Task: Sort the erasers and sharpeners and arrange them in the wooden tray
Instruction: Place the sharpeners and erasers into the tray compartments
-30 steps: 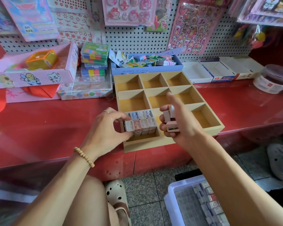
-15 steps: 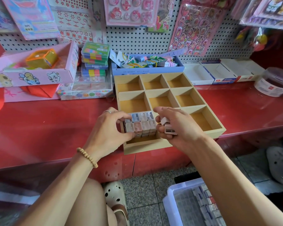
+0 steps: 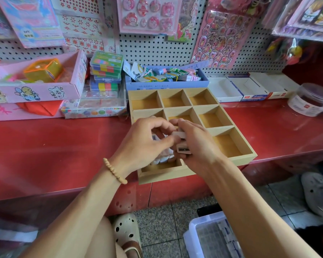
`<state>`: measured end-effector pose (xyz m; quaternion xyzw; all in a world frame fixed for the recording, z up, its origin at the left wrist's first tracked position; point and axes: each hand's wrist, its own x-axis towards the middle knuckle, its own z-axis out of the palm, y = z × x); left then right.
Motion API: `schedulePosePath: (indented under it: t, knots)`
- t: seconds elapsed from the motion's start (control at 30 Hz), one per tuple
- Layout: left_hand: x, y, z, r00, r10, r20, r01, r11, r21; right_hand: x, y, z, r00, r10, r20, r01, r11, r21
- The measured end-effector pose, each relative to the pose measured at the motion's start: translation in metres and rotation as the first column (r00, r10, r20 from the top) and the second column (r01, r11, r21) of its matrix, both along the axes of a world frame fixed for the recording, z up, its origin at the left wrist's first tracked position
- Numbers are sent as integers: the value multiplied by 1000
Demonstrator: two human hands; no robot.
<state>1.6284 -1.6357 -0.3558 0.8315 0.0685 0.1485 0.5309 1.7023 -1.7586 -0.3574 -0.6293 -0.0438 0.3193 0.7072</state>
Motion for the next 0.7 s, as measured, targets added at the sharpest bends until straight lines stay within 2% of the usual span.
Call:
schedulePosePath:
  t: [0.1, 0.17, 0.33, 0.53, 0.7]
  knots:
    - [1, 9, -1, 999, 40, -3, -39, 971, -237, 5, -8, 4, 999, -45, 23, 45, 999, 9]
    - [4, 12, -2, 996, 89, -2, -86, 953, -291, 6, -12, 6, 998, -9, 63, 9, 1000, -2]
    - [16, 12, 4, 995, 91, 29, -82, 971, -226, 12, -7, 7, 969, 94, 228, -78, 994, -78]
    - [29, 23, 13, 999, 1, 32, 4, 987, -159, 29, -1, 16, 966, 161, 204, -169, 985, 22]
    - [39, 40, 17, 995, -98, 34, 103, 979, -174, 44, 5, 19, 944, 252, 214, -261, 965, 16]
